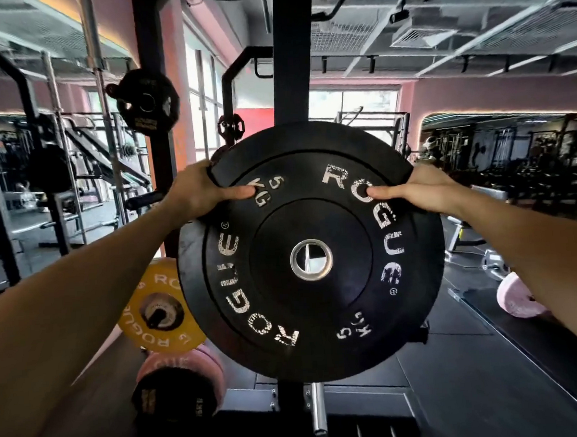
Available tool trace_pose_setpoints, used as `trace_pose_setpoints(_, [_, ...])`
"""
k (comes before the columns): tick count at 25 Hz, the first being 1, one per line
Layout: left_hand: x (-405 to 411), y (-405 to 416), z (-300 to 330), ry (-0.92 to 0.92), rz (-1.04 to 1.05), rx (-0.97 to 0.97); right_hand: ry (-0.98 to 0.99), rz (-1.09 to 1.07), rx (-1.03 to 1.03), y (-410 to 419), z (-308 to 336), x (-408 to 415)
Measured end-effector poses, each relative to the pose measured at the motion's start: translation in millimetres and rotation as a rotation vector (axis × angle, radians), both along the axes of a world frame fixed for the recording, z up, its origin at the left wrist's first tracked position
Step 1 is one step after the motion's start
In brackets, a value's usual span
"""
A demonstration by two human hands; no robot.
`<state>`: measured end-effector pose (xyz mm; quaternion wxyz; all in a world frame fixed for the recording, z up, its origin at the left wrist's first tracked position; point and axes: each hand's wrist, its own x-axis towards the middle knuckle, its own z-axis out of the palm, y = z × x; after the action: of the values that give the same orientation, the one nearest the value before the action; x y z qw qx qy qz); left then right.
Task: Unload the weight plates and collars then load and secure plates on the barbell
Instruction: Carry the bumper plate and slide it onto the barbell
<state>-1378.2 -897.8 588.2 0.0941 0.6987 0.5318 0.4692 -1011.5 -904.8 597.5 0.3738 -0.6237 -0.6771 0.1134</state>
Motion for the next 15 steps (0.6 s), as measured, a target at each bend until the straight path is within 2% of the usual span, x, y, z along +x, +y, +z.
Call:
trace_pose_setpoints(7, [29.8,7.6,-49.0,-0.004,0.022,0.003,0.000,0.058,0.012,-1.2,-47.8,25.2])
trace_pose_setpoints(10, [41.8,22.5,-86.8,-0.006,0.026,-0.028,-0.005,0.050,0.002,18.2,-90.3,37.4])
trace_pose_setpoints(15, [62.1,66.1,-191.7,-0.016,0.028,-0.047,-0.035,0.048,-0.009,65.2,-196.0,63.8])
